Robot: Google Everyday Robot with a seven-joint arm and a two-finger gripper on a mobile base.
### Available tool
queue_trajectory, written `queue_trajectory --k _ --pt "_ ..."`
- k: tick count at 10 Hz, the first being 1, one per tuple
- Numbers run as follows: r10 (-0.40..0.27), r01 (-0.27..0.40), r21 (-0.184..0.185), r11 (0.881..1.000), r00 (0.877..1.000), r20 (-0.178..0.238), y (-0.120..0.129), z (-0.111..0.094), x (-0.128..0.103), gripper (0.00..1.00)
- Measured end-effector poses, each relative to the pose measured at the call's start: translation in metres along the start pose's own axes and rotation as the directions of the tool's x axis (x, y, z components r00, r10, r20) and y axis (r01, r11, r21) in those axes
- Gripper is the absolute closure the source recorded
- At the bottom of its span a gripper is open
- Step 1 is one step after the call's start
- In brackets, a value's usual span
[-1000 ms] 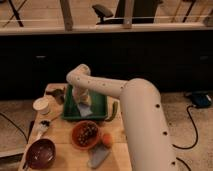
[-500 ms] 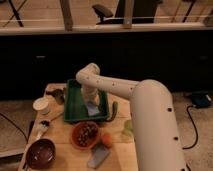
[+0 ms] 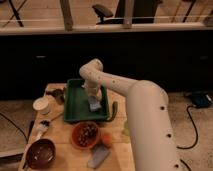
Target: Wipe tray with sponge
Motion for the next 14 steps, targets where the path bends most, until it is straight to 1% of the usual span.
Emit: queue_trajectory --k 1,2,3,5,7,9,14 --pt "-0.018 0.018 -0.002 1.000 1.000 0.011 -0.007 0.002 -0.004 1.00" --pt "-0.053 0.053 0.001 0.999 0.998 0.031 -0.022 0.004 -0.012 1.00" --pt "-0.073 0.073 0.002 0.997 0.996 0.048 -0.027 0.005 -0.017 1.00" --pt "-0.119 0.120 -0.008 0.993 0.989 0.088 -0.029 0.007 -0.025 1.00" --pt "-0.162 0.163 -0.001 0.987 0.979 0.121 -0.038 0.010 -0.037 1.00" --pt "-0.159 0.161 -0.007 0.987 0.980 0.123 -0.034 0.010 -0.035 1.00" --pt "-0.158 0.160 -0.007 0.987 0.980 0.124 -0.034 0.011 -0.036 1.00"
